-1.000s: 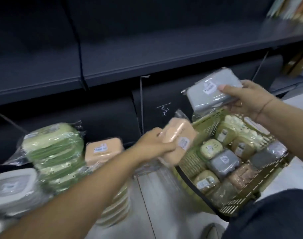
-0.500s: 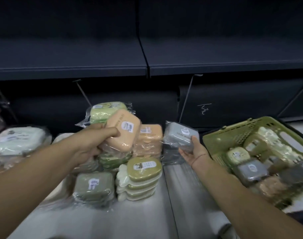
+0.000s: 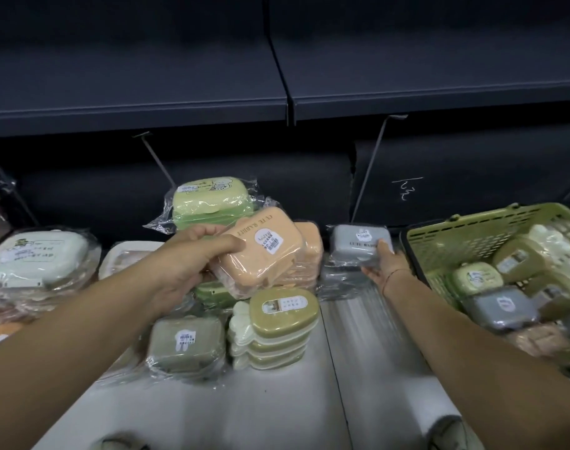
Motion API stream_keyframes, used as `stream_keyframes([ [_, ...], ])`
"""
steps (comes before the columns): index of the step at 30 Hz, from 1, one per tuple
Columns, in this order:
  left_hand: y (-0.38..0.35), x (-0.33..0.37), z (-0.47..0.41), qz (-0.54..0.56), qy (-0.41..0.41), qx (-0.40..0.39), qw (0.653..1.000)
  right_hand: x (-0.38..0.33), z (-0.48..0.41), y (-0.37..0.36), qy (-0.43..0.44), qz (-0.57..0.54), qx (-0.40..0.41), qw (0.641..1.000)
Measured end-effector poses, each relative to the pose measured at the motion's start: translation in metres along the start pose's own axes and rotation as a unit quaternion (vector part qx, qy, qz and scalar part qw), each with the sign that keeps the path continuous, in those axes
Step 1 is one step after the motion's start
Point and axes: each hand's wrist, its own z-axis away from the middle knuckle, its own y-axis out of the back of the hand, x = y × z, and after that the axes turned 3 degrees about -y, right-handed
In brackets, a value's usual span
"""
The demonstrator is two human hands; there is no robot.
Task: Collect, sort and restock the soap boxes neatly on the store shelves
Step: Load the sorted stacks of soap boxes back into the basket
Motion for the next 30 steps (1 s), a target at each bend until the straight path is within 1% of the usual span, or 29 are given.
stream_keyframes([
  [2, -0.007, -0.002, -0.006, -0.001, 0.002, -0.004, 1.000, 0.005, -0.007, 0.000, 0.002, 0.060, 0.003, 0.998],
  [3, -0.010, -0.003, -0.008, -0.002, 0.004, -0.006, 1.000, 0.010, -0.013, -0.001, 0.017, 0.129, 0.010, 0.991],
  [5, -0.015, -0.005, -0.013, -0.005, 0.008, -0.016, 1.000, 0.018, -0.018, -0.002, 0.042, 0.278, 0.024, 0.959],
  [6, -0.018, -0.005, -0.014, -0.007, 0.009, -0.021, 1.000, 0.020, -0.016, -0.004, 0.039, 0.319, 0.029, 0.946],
  [10, -0.029, -0.001, -0.017, -0.007, 0.001, -0.033, 0.999, 0.020, -0.001, -0.011, 0.017, 0.356, 0.057, 0.933],
  [12, -0.035, 0.002, -0.017, -0.005, -0.002, -0.046, 0.999, 0.015, 0.011, -0.012, 0.036, 0.347, 0.076, 0.934],
  [14, -0.039, 0.005, -0.017, -0.002, -0.001, -0.058, 0.998, 0.006, 0.030, -0.010, 0.075, 0.309, 0.083, 0.944],
  [15, -0.040, 0.007, -0.016, 0.000, -0.003, -0.062, 0.998, 0.001, 0.043, -0.009, 0.099, 0.269, 0.066, 0.956],
  [16, -0.042, 0.009, -0.015, 0.003, -0.005, -0.066, 0.998, -0.004, 0.057, -0.008, 0.119, 0.203, 0.029, 0.971],
  [17, -0.044, 0.010, -0.015, 0.006, -0.008, -0.071, 0.997, -0.010, 0.075, -0.008, 0.116, 0.125, -0.036, 0.985],
  [18, -0.045, 0.012, -0.013, 0.004, -0.012, -0.078, 0.997, -0.017, 0.094, -0.009, 0.096, 0.052, -0.120, 0.987],
  [19, -0.047, 0.013, -0.012, 0.001, -0.017, -0.083, 0.996, -0.023, 0.111, -0.011, 0.075, 0.011, -0.196, 0.978],
  [20, -0.048, 0.014, -0.011, -0.002, -0.026, -0.088, 0.996, -0.027, 0.122, -0.014, 0.071, 0.006, -0.249, 0.966],
  [21, -0.049, 0.016, -0.010, -0.006, -0.035, -0.088, 0.995, -0.032, 0.130, -0.017, 0.077, 0.012, -0.279, 0.957],
  [23, -0.047, 0.020, -0.010, -0.040, -0.072, -0.072, 0.994, -0.043, 0.136, -0.026, 0.081, -0.001, -0.299, 0.951],
  [24, -0.043, 0.021, -0.012, -0.105, -0.117, -0.050, 0.986, -0.048, 0.133, -0.031, 0.078, -0.016, -0.290, 0.954],
  [25, -0.037, 0.021, -0.017, -0.203, -0.173, -0.013, 0.964, -0.051, 0.128, -0.037, 0.070, -0.027, -0.270, 0.960],
  [26, -0.028, 0.021, -0.022, -0.315, -0.226, 0.032, 0.921, -0.054, 0.120, -0.044, 0.063, -0.031, -0.236, 0.969],
  [27, -0.019, 0.019, -0.028, -0.404, -0.264, 0.070, 0.873, -0.054, 0.112, -0.051, 0.054, -0.035, -0.203, 0.977],
  [28, -0.009, 0.015, -0.034, -0.466, -0.278, 0.090, 0.835, -0.053, 0.101, -0.061, 0.051, -0.034, -0.165, 0.984],
  [29, 0.000, 0.009, -0.041, -0.512, -0.271, 0.092, 0.810, -0.052, 0.093, -0.071, 0.046, -0.026, -0.134, 0.990],
  [30, 0.008, 0.003, -0.047, -0.549, -0.248, 0.082, 0.794, -0.049, 0.086, -0.080, 0.047, -0.002, -0.111, 0.993],
])
